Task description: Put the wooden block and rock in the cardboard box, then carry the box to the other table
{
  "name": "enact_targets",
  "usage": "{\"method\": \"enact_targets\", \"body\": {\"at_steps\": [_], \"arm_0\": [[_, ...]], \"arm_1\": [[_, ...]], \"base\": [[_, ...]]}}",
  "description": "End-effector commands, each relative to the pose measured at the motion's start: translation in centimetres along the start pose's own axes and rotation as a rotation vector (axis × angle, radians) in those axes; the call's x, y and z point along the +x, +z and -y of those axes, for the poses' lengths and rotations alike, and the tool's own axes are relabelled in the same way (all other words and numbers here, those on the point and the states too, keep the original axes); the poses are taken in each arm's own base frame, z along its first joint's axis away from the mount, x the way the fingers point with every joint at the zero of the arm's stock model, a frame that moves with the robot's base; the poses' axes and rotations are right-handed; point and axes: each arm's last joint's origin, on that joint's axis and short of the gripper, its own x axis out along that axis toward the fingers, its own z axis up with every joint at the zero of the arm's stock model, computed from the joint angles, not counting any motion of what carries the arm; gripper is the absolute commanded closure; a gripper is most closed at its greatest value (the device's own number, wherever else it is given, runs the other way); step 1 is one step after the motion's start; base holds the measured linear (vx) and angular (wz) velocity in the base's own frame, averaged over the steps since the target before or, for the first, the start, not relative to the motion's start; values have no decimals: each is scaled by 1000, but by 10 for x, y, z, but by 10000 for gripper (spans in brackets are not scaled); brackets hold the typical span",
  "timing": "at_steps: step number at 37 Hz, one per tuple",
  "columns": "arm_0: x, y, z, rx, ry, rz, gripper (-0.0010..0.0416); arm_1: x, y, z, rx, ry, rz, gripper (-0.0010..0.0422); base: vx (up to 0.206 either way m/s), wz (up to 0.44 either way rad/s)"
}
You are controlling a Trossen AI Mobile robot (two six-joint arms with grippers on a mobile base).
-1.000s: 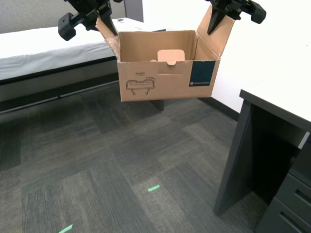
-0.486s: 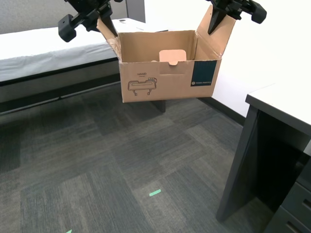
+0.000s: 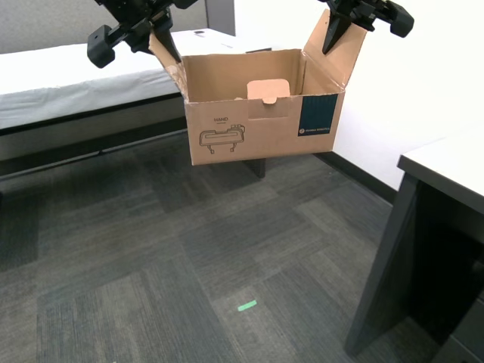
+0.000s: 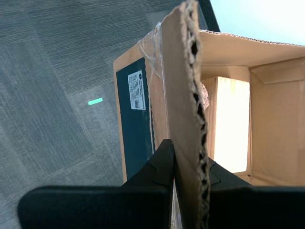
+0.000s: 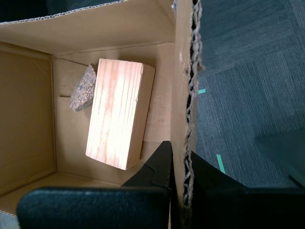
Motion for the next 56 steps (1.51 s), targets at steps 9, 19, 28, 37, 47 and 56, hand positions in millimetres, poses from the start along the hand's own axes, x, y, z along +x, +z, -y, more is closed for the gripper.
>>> {"method": "enact_targets", "body": {"at_steps": [9,19,28,37,47,56], "arm_0": [[-1,1,-1,-14,3,4,406],[-1,1,-1,-23,3,4,406],[-1,1,-1,-23,3,5,406],[-1,1,0,-29,4,11,406],[-1,1,0,-34,3,11,406],[-1,1,-1,-35,4,10,406]], "arm_1": [[-1,0,0,23,5,-6,413],[-1,0,-1,25,6,-6,413],[-1,-1,-1,91,9,-12,413],[-1,0,0,126,1,1,413],[-1,2,1,136,-8,15,413],[-1,1,0,126,1,1,413]], "base": [[70,229],[59,269],[61,307],[42,163],[32,56],[62,38]]}}
